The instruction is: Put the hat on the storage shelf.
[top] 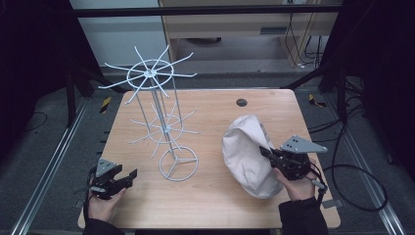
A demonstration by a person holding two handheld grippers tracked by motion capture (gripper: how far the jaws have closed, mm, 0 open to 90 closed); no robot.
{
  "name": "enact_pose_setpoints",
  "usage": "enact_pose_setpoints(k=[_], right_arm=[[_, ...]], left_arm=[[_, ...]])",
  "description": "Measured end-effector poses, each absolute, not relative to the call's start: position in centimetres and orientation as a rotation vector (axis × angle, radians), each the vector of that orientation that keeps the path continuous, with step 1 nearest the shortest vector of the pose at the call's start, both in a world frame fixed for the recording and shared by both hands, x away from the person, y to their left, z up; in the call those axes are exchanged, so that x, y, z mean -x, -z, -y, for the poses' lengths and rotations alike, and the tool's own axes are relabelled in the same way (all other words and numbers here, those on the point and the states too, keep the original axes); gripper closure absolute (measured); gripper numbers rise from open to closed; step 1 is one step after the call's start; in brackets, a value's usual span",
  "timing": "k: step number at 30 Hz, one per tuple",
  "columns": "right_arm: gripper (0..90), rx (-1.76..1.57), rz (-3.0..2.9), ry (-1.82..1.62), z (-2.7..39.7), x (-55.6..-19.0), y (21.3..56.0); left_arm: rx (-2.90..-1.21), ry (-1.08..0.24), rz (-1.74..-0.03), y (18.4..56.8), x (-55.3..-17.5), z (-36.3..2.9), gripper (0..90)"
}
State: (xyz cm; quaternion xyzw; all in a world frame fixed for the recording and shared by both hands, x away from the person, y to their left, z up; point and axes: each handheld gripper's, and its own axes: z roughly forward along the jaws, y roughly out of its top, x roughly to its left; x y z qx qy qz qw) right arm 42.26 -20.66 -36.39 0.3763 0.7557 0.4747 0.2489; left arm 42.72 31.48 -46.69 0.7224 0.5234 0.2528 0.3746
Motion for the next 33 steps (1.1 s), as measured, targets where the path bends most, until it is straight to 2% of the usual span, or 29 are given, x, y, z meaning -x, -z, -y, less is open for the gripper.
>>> enact_pose_setpoints(k=[10,33], right_arm=[[88.2,-0.937,-1.918,-1.455,21.5,-41.0,33.6],[88.2,-0.777,-1.678,-1.699,19.2,-40.3,28.8]], left_arm=[[-1.850,-0.649,-1.347,46.7,-42.7,-31.4,36.2],[-1.848,-0.650,-1.352,46.8,-42.7,-31.5,36.3]])
